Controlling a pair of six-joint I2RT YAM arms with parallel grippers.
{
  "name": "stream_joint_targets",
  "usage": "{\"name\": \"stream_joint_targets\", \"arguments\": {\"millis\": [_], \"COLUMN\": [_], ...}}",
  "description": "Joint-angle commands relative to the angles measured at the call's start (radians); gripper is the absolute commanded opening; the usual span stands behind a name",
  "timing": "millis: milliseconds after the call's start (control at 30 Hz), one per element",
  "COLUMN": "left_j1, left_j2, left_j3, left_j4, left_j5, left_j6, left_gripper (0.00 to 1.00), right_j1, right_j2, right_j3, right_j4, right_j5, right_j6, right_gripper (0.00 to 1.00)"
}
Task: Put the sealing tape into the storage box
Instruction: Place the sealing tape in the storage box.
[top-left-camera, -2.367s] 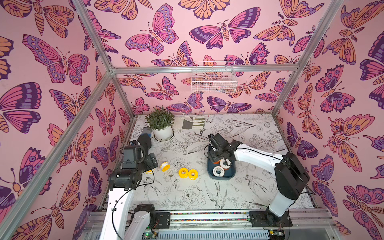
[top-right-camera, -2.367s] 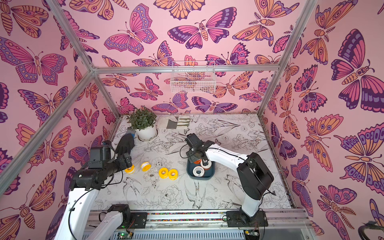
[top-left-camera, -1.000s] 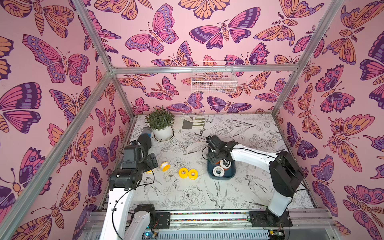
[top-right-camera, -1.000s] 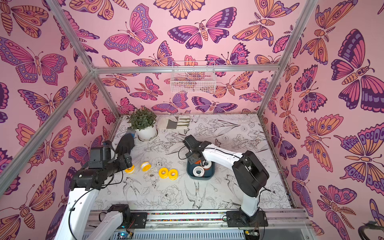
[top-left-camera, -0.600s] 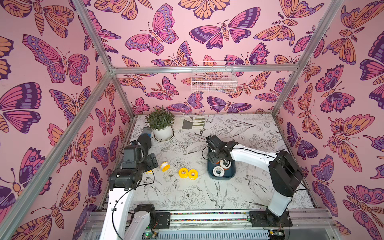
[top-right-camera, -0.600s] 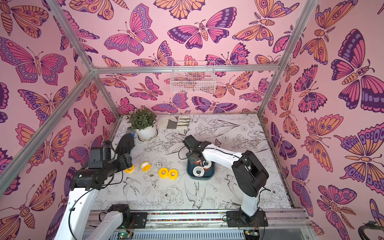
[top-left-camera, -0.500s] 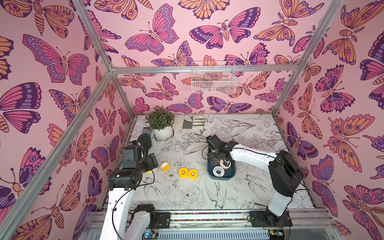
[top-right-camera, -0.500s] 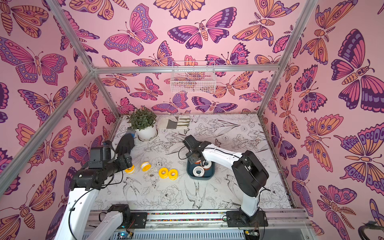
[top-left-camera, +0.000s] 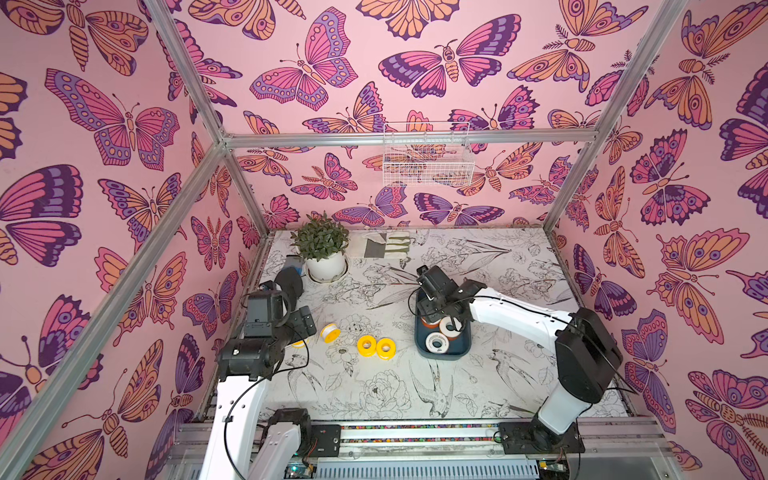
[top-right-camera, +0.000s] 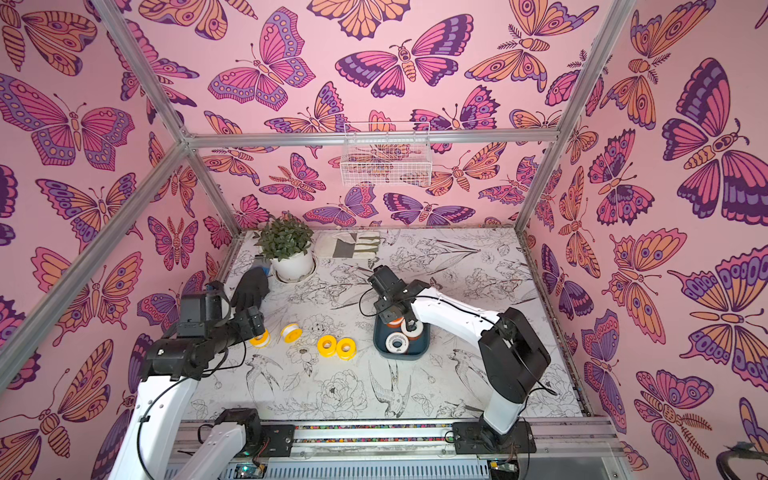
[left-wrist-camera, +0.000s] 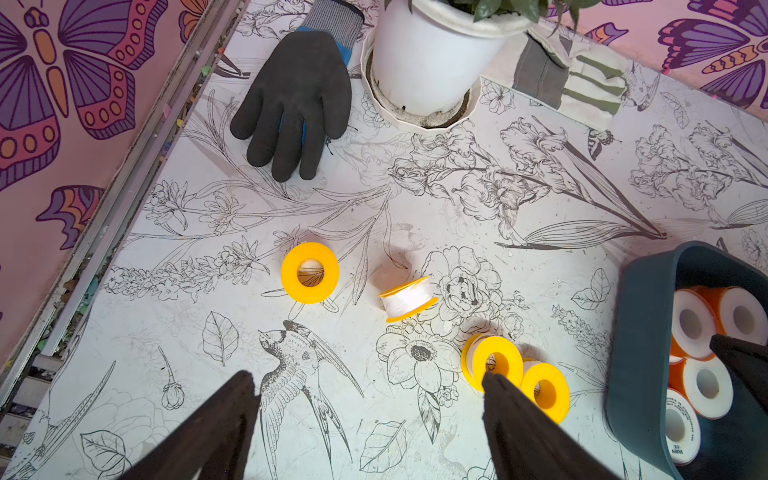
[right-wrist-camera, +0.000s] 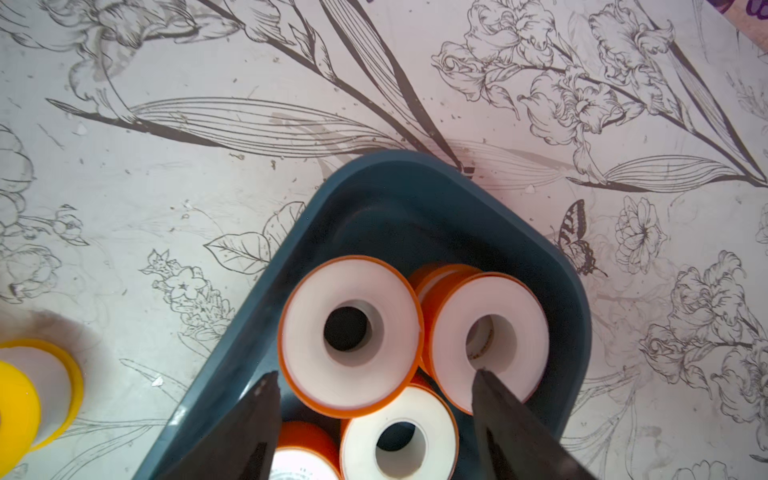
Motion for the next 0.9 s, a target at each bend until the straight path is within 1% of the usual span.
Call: {"name": "stream_joint_targets", "arguments": {"millis": [0, 333, 633, 867], "left_j1": [0.007, 0.006, 0.006, 0.006], "left_j2": [-0.006, -0.003, 0.000, -0.002], "left_j3": [-0.016, -0.014, -0.014, -0.016], "left_j4": [0.005, 0.004, 0.004, 0.005], "left_j5": [0.014, 0.016, 0.019, 0.020], "left_j6": [0.011, 0.012, 0.012, 0.012], "left_gripper": [0.89, 0.89, 0.89, 0.89], "right_j1": [-0.026, -0.047, -0.047, -0.047], "right_j2": [0.016, 0.087, 0.137, 0.155], "right_j3": [0.033, 0.082, 0.106, 0.108], "right_j4": [-0.053, -0.072, -0.083, -0.099], "right_j5": [0.030, 0.013, 0.064, 0.058], "right_j6": [0.027, 0.026, 0.021, 0.020], "right_gripper": [0.77, 0.76, 0.76, 0.75]}}
